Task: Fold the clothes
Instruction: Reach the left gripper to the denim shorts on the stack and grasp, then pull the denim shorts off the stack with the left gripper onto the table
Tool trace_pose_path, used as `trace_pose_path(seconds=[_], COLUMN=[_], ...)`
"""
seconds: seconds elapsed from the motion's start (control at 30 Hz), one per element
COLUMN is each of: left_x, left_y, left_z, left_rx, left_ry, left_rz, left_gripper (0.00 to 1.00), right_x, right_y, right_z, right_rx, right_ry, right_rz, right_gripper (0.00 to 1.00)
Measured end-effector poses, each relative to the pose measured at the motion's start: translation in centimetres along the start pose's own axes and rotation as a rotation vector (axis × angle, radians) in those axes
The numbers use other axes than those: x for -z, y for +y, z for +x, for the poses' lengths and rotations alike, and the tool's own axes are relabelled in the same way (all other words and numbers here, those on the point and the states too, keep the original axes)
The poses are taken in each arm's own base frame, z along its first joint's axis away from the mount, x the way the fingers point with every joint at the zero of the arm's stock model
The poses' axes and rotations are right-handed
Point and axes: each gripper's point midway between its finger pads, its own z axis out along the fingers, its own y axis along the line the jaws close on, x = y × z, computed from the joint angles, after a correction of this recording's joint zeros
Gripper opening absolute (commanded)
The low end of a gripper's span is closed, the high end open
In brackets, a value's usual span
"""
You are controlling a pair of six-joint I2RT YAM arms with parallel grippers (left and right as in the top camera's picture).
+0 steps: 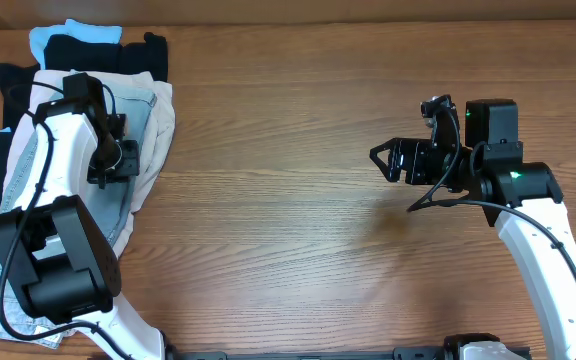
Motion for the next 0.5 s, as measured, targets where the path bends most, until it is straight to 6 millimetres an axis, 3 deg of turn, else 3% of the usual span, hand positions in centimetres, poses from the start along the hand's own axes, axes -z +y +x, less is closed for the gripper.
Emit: trace_pose_path(seconds=[0.43,0.5], left_x=[-0.02,-0.03], left_y=[-0.14,0.08], left_z=[-0.29,-0.66], left_rx=[0.015,0.022], left_ry=[-0.013,-0.030], left_rz=[0.023,0.027], left_gripper=[0.04,0.18], right_x=[0.00,0.01], right_y=[-0.03,-0.04], right_z=[0.18,0.15], right_rx=[-0.004,-0.004], right_ry=[0.007,0.006], right_rz=[0.001,0.001], right_gripper=[0.88,0.89])
